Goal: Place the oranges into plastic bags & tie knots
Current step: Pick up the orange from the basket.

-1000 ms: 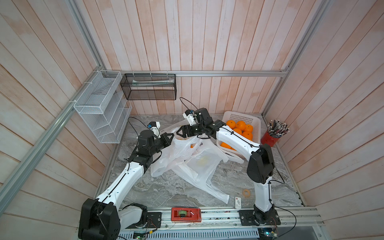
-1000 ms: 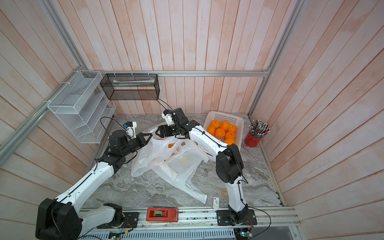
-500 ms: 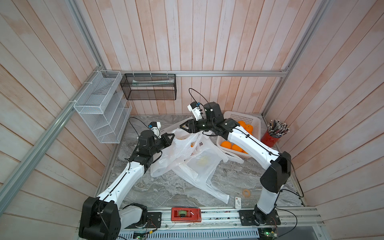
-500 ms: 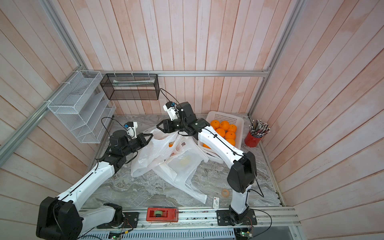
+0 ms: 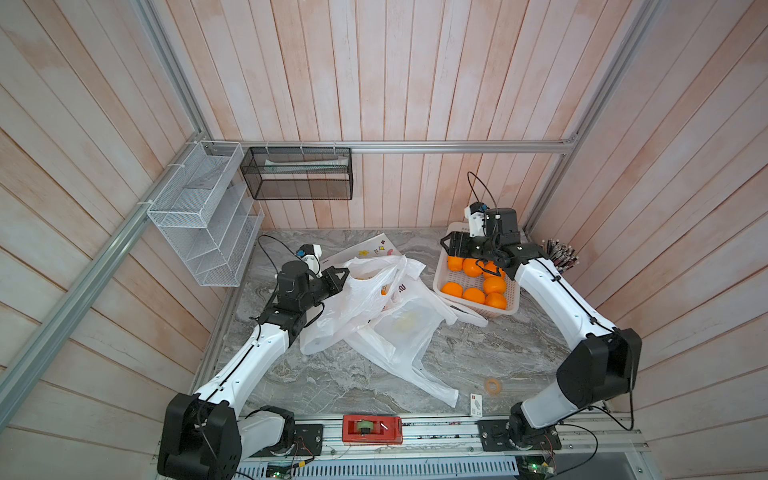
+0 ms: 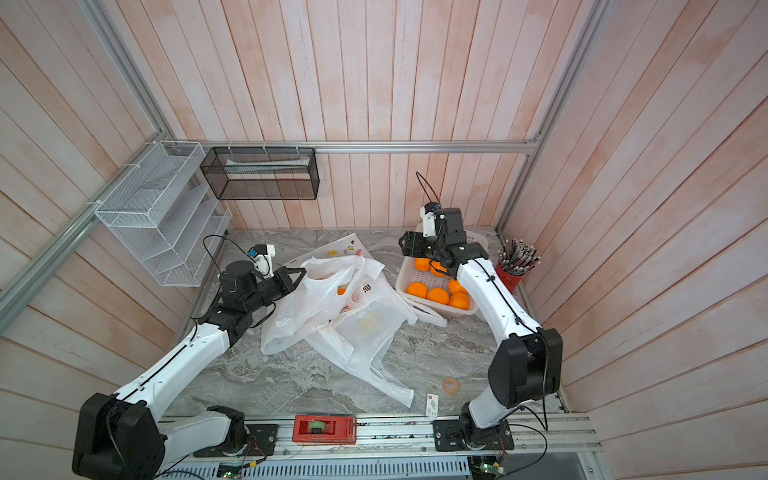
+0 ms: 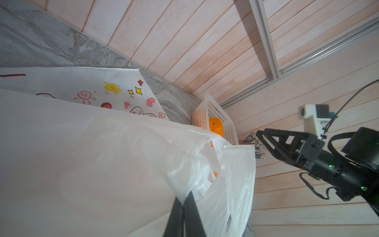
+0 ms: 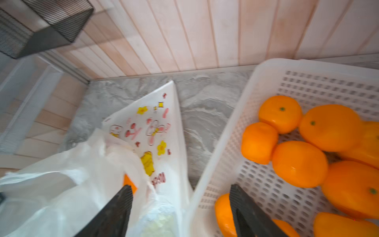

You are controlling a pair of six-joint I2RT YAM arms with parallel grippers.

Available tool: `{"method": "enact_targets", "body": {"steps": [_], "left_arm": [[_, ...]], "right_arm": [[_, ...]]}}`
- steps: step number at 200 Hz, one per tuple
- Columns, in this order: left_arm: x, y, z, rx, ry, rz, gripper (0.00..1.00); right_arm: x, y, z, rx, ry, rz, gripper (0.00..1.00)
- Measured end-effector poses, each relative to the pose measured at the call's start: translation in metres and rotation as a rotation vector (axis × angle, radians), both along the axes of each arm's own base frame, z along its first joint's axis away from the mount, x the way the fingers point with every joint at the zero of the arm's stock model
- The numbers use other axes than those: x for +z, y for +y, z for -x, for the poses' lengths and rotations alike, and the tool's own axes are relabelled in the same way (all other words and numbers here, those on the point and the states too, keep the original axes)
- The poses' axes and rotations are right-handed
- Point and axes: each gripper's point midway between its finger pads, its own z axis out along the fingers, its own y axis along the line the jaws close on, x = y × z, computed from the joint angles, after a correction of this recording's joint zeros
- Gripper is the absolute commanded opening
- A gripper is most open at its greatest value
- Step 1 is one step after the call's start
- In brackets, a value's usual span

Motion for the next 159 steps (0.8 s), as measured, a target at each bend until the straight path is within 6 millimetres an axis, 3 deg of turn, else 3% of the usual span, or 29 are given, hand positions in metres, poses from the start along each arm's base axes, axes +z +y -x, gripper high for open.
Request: {"method": "enact_targets", "body": {"steps": [32, 55, 94, 159], "left_arm": [[-0.001, 0.001, 0.000, 0.005, -0.001, -0.008, 0.00], [-0.001, 0.002, -0.001, 0.011, -0.003, -0.014, 0.00], [-0.002, 0.004, -0.001, 0.018, -0.002, -0.021, 0.00], [-0.008, 0.005, 0.001, 0.015, 0.015, -0.039, 0.00]], "right_arm": [[-0.033, -0.054, -0.017, -0.099, 0.044, 0.143, 0.90], [-0.065, -0.078, -0.029, -0.107, 0.085, 0.269, 0.93], [-0.122, -0.091, -0.041, 0.020, 0.124, 0.510, 0.98], [-0.159, -0.095, -0.059, 0.200, 0.106, 0.711, 0.98]]}}
